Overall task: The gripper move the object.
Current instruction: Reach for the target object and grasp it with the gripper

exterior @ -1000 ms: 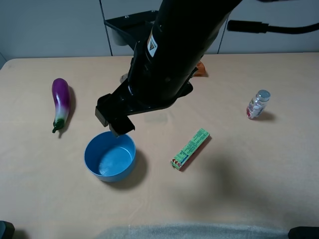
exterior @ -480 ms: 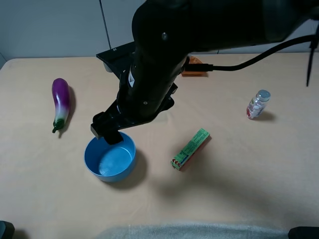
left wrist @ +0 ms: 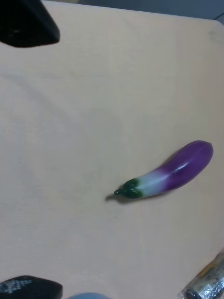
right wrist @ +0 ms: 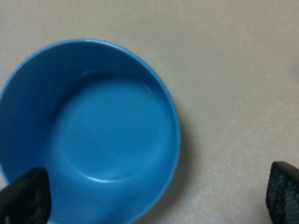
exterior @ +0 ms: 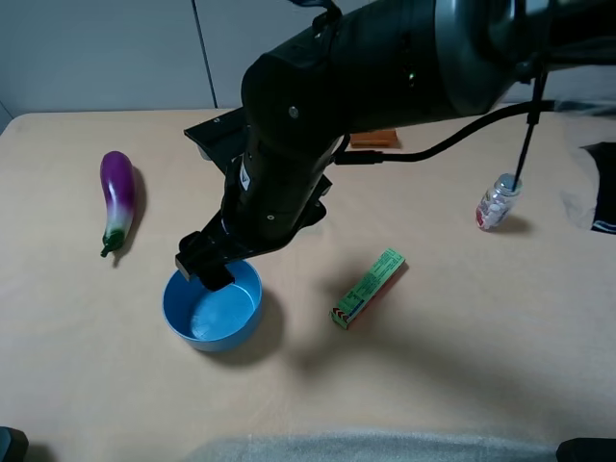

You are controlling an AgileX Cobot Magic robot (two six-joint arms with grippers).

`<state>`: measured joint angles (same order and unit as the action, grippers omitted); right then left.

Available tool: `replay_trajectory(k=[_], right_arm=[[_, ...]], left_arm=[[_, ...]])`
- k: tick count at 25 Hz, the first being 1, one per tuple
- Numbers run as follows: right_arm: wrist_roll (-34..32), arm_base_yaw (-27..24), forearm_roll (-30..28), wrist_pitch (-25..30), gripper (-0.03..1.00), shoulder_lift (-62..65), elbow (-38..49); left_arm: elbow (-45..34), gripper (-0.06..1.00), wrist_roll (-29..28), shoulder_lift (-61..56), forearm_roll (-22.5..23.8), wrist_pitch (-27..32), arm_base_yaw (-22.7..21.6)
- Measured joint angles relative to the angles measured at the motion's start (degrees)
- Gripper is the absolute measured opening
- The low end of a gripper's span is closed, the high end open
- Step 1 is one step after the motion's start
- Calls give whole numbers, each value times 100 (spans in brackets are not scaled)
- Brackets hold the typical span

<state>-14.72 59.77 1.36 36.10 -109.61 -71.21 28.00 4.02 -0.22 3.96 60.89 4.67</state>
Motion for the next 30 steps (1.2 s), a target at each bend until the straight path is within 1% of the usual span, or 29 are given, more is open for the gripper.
replay_trajectory(k=[15,18,23,30], right_arm=[[6,-7,-136,-354,69,-527,0],[47,-64,-136,-481,69,-654,0],[98,-198,-136,-528,69,-842,0],[154,-215,-136,-643,69,-999,0]], left_arm=[[0,98,0,0,0,0,0],[0,98,0,0,0,0,0],[0,98,0,0,0,0,0],[0,98,0,0,0,0,0]])
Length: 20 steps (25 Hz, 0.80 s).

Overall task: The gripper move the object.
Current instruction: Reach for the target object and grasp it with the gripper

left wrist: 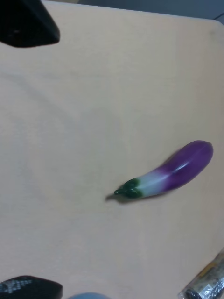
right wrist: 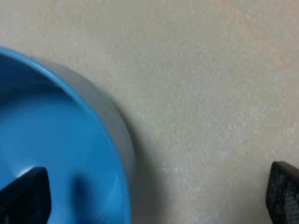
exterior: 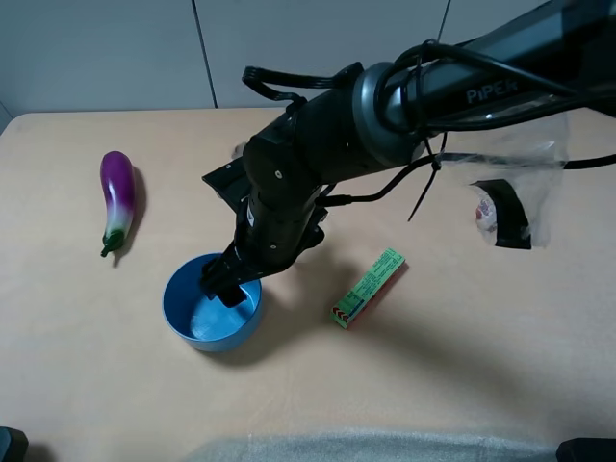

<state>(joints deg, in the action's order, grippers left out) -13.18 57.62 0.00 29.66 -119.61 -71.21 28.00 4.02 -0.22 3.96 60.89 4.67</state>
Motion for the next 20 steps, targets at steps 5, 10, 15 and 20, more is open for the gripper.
replay_trajectory(k=[5,10,15,20], right_arm=[[5,0,0,-79,69,-132,0],[5,0,0,-83,57,-151,0],[5,0,0,-83,39,-151,0],[5,0,0,-83,26,-151,0]], left_arm=[[0,98,0,0,0,0,0],[0,98,0,0,0,0,0],[0,98,0,0,0,0,0],[0,98,0,0,0,0,0]])
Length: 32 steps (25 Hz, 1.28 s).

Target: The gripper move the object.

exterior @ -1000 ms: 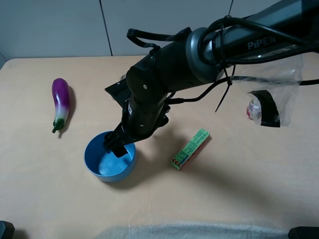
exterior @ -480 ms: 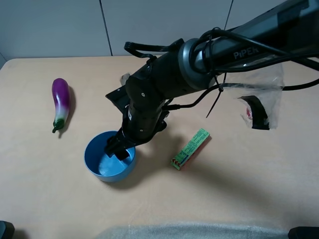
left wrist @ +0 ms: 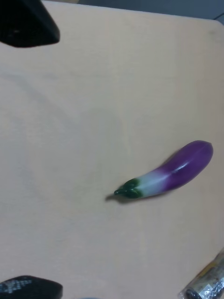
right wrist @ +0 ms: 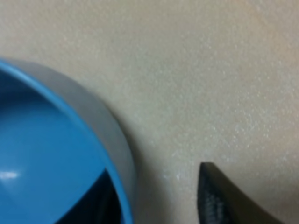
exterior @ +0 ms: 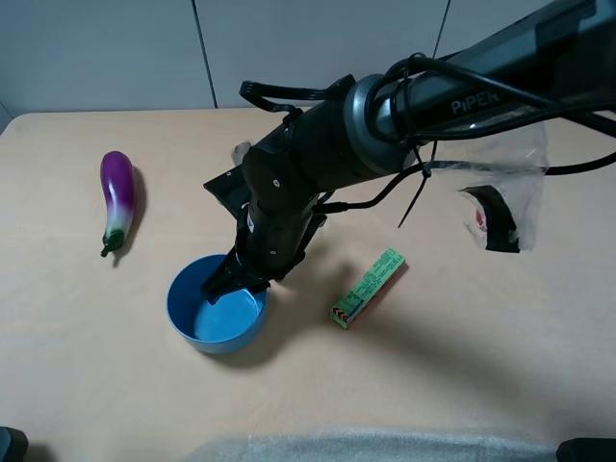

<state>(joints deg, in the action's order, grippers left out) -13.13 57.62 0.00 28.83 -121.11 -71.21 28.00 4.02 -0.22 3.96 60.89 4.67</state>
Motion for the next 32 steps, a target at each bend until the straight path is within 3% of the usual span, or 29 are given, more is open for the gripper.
replay_trajectory(k=[8,32], right_arm=[[0,0,39,-6,-3,0,-13],[0,0,0,263,-3,266,-19]], left_arm=[[0,98,0,0,0,0,0],[0,98,0,0,0,0,0]])
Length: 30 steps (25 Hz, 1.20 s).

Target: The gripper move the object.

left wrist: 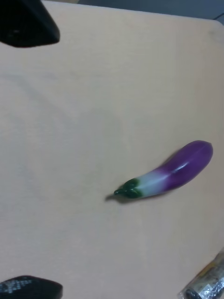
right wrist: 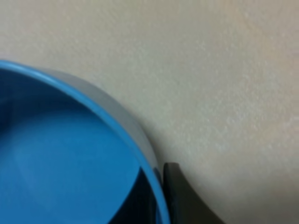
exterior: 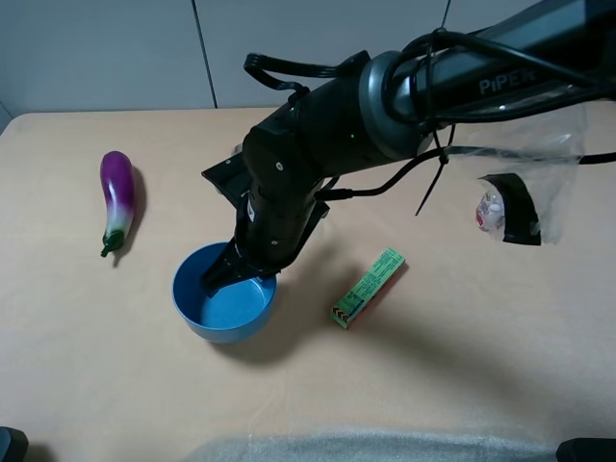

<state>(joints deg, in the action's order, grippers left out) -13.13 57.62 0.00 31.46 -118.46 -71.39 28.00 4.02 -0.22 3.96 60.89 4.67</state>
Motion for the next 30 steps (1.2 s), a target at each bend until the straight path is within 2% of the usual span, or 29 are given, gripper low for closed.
replay_trajectory(k=[5,8,10,30], right_arm=[[0,0,0,244,-3,125,-43],[0,0,0,680,-3,151,-334],[0,0,0,780,-3,158,-401],[14,-19,0,2788,-3,212,-2259]], left_arm=[[0,98,0,0,0,0,0],[0,98,0,0,0,0,0],[0,98,0,0,0,0,0],[0,98,0,0,0,0,0]])
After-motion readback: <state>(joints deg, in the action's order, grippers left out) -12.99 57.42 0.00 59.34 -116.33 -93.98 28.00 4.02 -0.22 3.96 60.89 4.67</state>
